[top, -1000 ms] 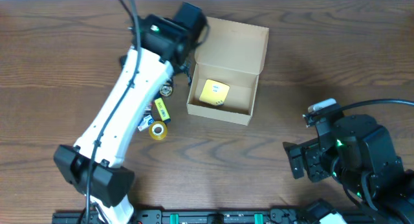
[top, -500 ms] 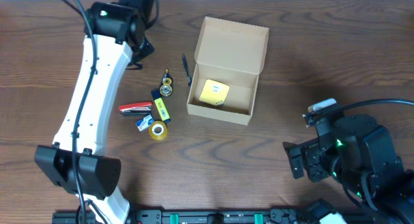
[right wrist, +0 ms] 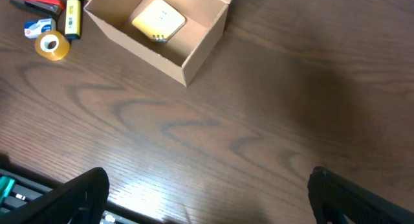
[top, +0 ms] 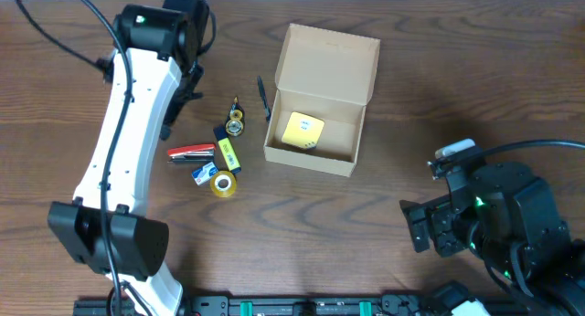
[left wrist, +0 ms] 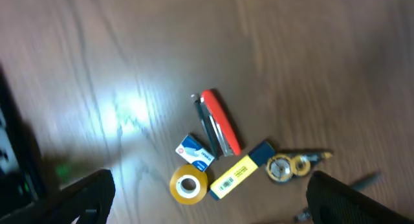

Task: Pack container
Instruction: 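Move the left gripper down over the red stapler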

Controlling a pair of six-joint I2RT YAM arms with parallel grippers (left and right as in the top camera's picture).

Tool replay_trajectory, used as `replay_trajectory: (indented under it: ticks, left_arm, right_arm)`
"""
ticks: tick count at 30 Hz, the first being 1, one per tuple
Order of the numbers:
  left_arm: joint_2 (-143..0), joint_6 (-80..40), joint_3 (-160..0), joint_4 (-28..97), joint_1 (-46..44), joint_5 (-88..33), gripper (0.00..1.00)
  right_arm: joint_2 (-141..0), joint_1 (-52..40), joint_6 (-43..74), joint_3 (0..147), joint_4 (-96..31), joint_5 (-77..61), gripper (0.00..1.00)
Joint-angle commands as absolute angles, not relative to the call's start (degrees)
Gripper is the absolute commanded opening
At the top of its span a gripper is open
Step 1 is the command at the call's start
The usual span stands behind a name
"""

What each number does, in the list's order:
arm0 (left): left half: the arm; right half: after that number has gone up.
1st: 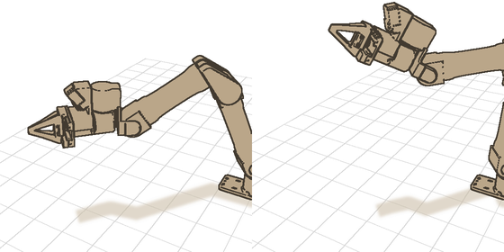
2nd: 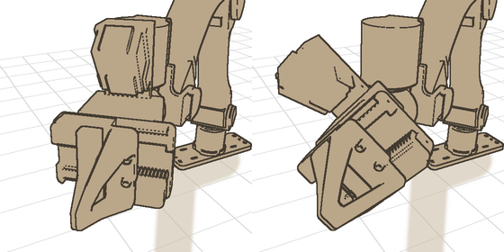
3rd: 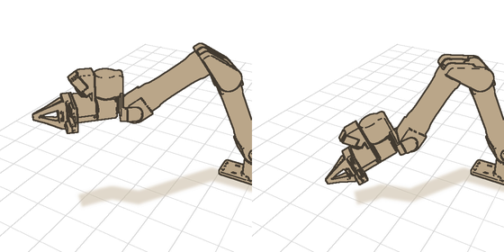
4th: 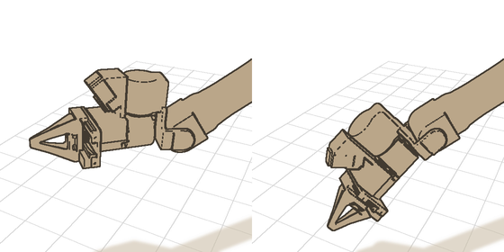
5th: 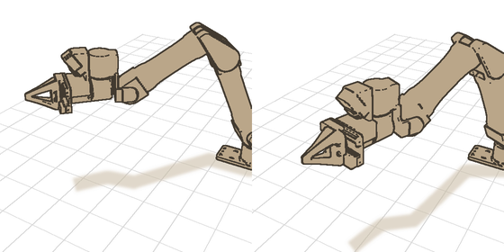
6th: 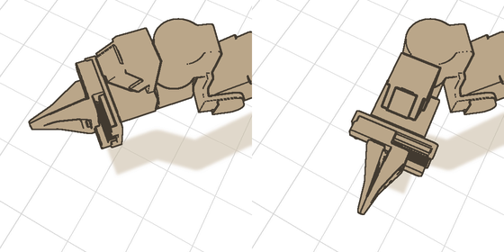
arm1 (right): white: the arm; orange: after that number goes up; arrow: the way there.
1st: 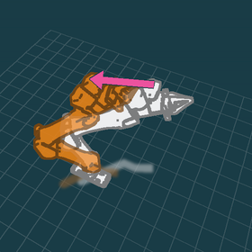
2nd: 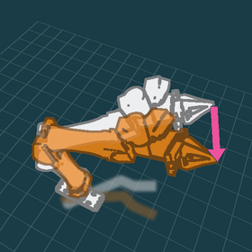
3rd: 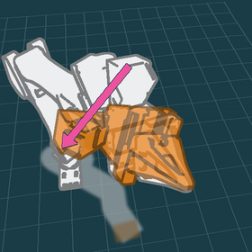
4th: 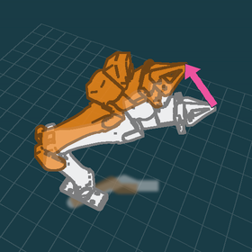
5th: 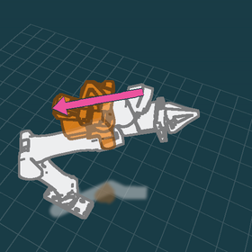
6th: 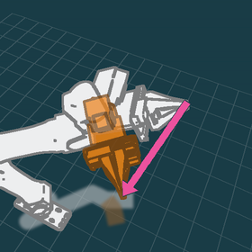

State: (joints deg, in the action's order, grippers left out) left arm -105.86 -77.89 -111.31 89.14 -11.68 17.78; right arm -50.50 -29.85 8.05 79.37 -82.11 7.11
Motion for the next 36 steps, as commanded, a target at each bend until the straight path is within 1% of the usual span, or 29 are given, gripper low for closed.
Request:
replay_trajectory:
  ticks: [1, 9, 17, 22, 29, 32, 36]
  left_arm:
    - [-106.1, -89.5, -107.4, 87.9, -11.7, 17.0, 0.95]
    - [-106.2, -90.1, -97.3, 76.5, -11.7, 18.0, 0.95]
    - [-106.2, -90.5, -87.4, 68.8, -11.7, 17.7, 0.95]
    - [-106.2, -93.6, -81.7, 64.4, -11.7, 17.5, 0.95]
    - [-106.2, -94.4, -74.0, 55.0, -11.6, 17.0, 0.95]
    - [-106.2, -97.3, -71.4, 52.2, -11.6, 16.8, 0.95]
    - [-106.2, -103.4, -69.1, 51.7, -11.5, 14.3, 0.95]
  right_arm:
    - [-50.5, -29.5, 7.8, 79.4, -82.2, 7.5, 0.99]
    - [-50.5, -29.5, 7.8, 79.4, -82.3, 7.5, 0.99]
    - [-50.5, -29.5, 7.8, 79.4, -82.3, 7.5, 0.99]
    - [-50.5, -29.5, 7.8, 79.4, -82.2, 7.5, 0.99]
    - [-50.5, -29.5, 7.8, 79.4, -82.3, 7.5, 0.99]
    - [-50.5, -29.5, 7.8, 79.4, -82.2, 7.5, 0.99]
    - [-50.5, -29.5, 7.8, 79.4, -82.3, 7.5, 0.99]
